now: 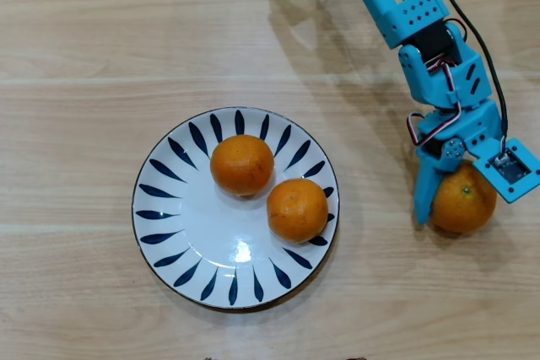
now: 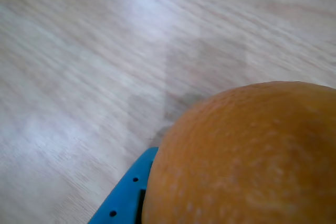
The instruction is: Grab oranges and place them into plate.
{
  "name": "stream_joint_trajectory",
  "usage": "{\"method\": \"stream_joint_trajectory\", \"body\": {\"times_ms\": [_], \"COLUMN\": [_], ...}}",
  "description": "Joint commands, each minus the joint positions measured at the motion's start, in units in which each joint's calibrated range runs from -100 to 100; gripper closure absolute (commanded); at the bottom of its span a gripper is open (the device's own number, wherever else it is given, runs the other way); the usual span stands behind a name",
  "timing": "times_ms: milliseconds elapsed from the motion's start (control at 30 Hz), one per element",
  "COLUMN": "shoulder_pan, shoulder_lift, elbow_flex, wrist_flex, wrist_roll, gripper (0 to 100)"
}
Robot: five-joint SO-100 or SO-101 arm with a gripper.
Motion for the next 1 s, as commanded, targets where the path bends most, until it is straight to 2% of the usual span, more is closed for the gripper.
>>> {"method": "stream_joint_trajectory", "body": {"times_ms": [0, 167, 500, 767, 967], "shoulder_pan": [1.3, 1.7, 10.2, 23.5, 31.7], "shoulder_lift": [-10.2, -16.8, -35.3, -48.1, -48.1], "elbow_flex": [-3.9, -3.8, -1.5, 13.3, 15.8], "wrist_flex": [0.3, 8.2, 24.4, 24.4, 22.9], "wrist_roll": [1.4, 2.0, 8.6, 14.6, 17.8], "gripper": [64, 64, 64, 64, 65]}}
